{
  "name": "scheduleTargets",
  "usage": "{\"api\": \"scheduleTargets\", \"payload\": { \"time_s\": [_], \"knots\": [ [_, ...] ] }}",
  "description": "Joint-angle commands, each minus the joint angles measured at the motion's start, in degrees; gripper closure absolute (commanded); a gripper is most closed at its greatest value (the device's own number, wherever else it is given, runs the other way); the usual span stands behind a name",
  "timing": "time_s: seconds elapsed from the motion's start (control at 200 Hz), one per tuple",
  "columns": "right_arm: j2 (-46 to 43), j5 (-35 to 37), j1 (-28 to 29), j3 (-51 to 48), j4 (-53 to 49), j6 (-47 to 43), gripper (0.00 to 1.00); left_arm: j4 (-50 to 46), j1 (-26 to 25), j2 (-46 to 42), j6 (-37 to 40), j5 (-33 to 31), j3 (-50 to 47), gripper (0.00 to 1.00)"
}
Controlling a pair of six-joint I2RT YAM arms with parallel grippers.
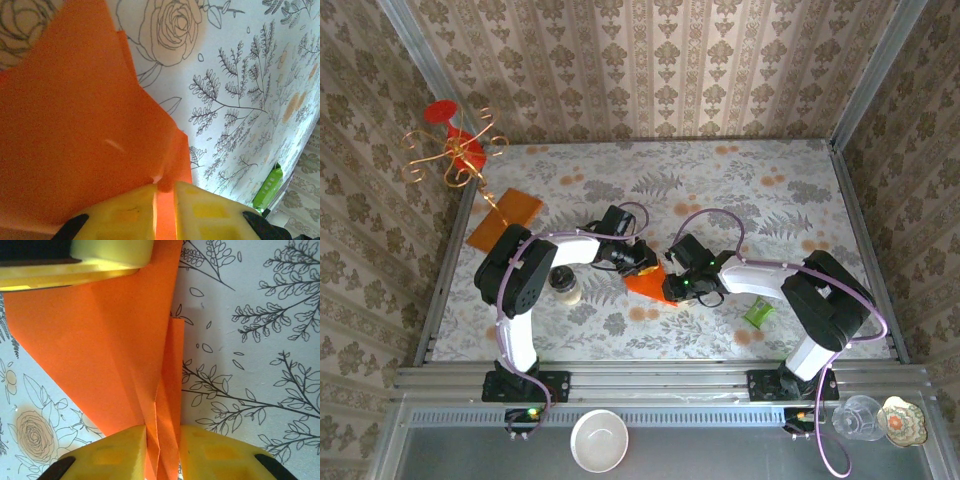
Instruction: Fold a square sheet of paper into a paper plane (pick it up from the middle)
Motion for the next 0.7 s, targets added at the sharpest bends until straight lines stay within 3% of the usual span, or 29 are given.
{"api": "scheduleTargets", "payload": {
  "time_s": [0.0,0.355,0.695],
  "knots": [
    [2.9,-1.2,0.4,-0.8,-1.2,-0.5,0.76,-2.4,0.7,0.5,-0.1,-0.7,1.5,0.81],
    [2.7,-6.0,-1.7,-2.5,2.0,0.7,0.79,-2.8,0.9,0.7,0.4,-0.1,2.2,0.81],
    [3.7,-6.3,-1.9,-2.4,2.0,1.1,0.82,-2.8,-0.8,-2.3,1.6,0.0,1.9,0.81]
  ]
}}
